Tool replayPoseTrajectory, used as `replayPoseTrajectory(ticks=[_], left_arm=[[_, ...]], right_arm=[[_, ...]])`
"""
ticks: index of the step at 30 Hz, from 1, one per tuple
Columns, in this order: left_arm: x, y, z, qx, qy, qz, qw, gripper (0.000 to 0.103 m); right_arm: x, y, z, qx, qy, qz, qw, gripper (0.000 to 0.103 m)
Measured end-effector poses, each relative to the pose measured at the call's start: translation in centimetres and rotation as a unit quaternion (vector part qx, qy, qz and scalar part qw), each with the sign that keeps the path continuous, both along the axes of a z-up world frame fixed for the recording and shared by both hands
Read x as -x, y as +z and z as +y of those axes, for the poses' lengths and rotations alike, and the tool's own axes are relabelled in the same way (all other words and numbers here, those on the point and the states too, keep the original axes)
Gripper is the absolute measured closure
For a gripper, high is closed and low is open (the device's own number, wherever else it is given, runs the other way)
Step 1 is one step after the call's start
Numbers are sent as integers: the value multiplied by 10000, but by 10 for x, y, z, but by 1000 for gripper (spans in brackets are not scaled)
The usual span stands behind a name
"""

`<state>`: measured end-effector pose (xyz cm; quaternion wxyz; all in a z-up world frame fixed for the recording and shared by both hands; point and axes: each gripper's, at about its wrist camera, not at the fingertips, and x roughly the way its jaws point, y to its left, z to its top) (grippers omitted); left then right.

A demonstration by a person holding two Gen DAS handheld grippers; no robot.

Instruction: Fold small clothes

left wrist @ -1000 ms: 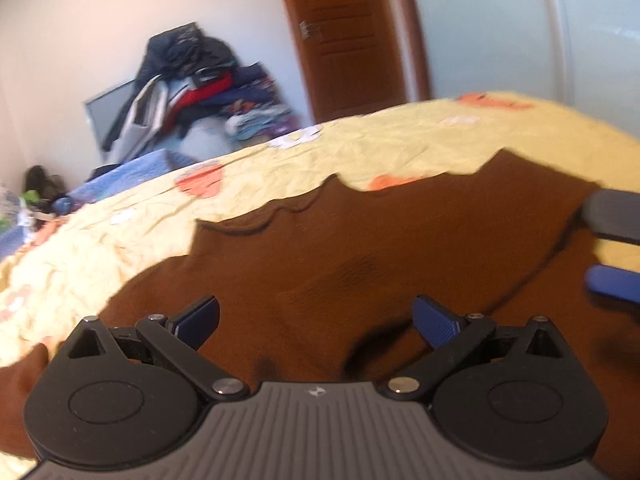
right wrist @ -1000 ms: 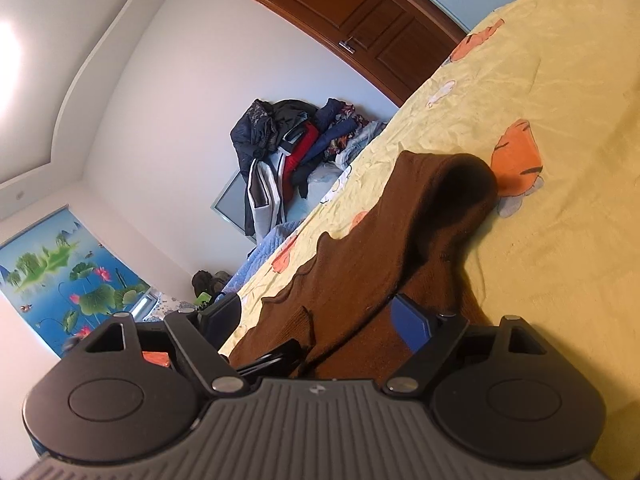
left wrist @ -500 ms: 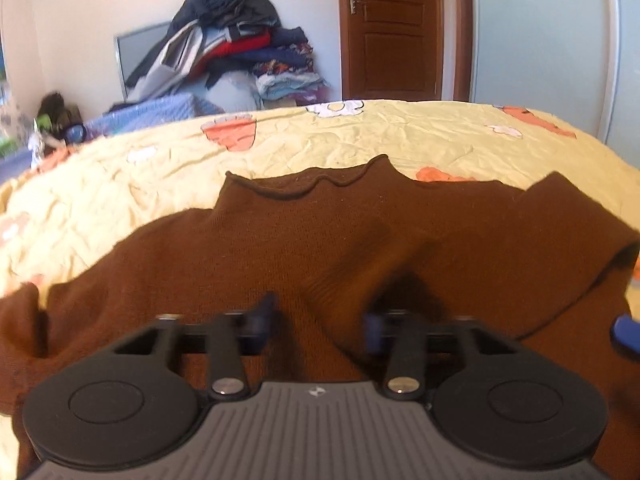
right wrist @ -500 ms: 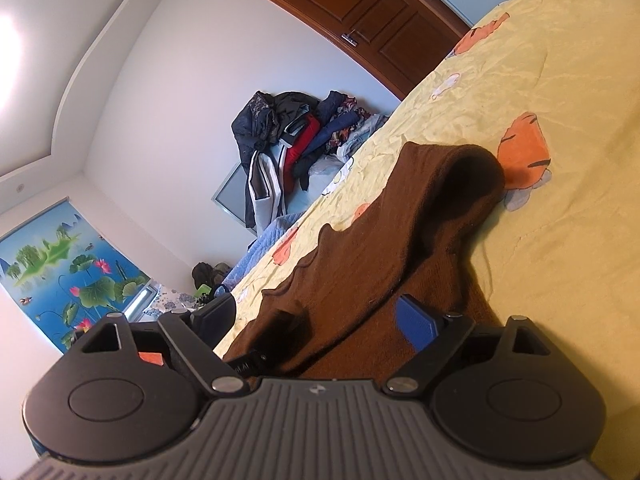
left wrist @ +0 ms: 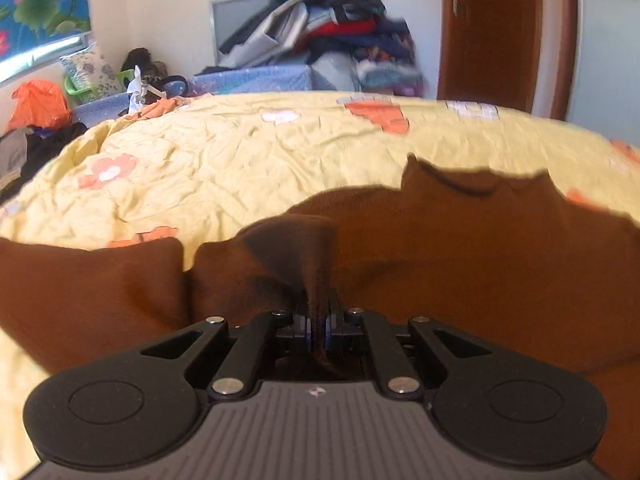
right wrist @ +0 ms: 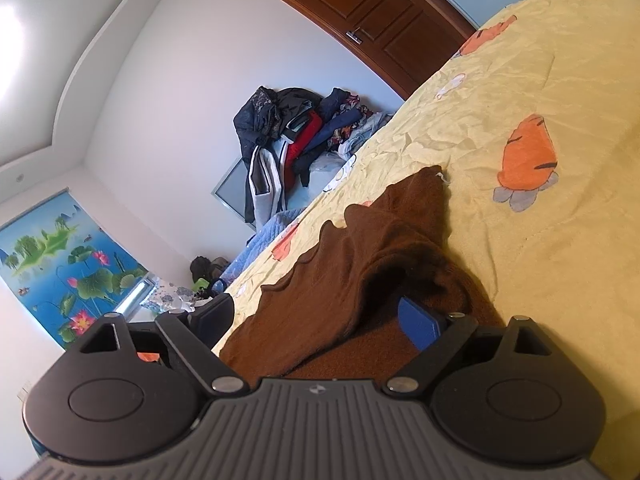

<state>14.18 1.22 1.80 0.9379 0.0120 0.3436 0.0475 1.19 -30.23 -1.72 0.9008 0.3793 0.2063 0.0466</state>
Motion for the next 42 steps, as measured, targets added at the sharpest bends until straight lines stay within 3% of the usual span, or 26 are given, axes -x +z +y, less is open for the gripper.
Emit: replayPoseTrajectory(ticks=[2,4,6,8,10,13,15,17,19,20,22,27,29,31,33,35,37,39,42], left_arm=[[22,19,9,129,98,-284,9995,95],[50,39,16,1,253,-1035,9943,90],[63,50,14,17,-19,-1401,9901,71],[55,48,6,195,-445,-1215,9914,60],[43,37,-9,287,-635,-1034,9922,60],[20,12,-27,590,-908,-586,9924,60],[0,-9,-33,560,-749,-171,9955,61],[-3,-16,-33,509,-695,-246,9960,58],[-1,-14,-27,607,-734,-215,9952,58],[1,-14,-23,667,-766,-241,9945,58],[3,-13,-18,759,-792,-240,9937,58],[10,-4,-11,790,-759,-282,9936,58],[25,6,6,738,-550,-480,9946,57],[44,18,38,824,-265,-827,9928,52],[62,26,80,911,266,-1124,9891,29],[75,31,132,1053,971,-1374,9801,19],[80,30,186,1325,1739,-1397,9658,19],[83,25,241,1924,2495,-1402,9386,19],[82,11,311,3095,3141,-1532,8843,20]], right_arm=[[6,15,5,386,79,-94,9992,14],[14,34,5,694,278,-376,9965,12],[10,48,2,952,378,-512,9934,2],[-10,54,-4,1090,325,-360,9929,0],[-41,53,-10,1041,257,48,9942,0],[-87,47,2,970,792,472,9910,0],[-111,42,17,1221,1191,639,9833,1],[-127,31,29,1668,1324,837,9735,1],[-139,8,25,1729,1266,1373,9671,0],[-131,2,23,1794,1271,1074,9696,0],[-121,-1,25,1866,1337,890,9692,0],[-116,-2,28,1987,1352,895,9666,0],[-113,-2,29,2045,1358,902,9652,0],[-114,0,28,2013,1355,889,9660,0],[-119,2,27,1955,1357,874,9673,0],[-124,4,26,1925,1358,864,9680,0],[-124,4,26,1929,1358,865,9679,0],[-124,4,26,1914,1354,858,9683,0],[-124,4,26,1905,1349,852,9686,0]])
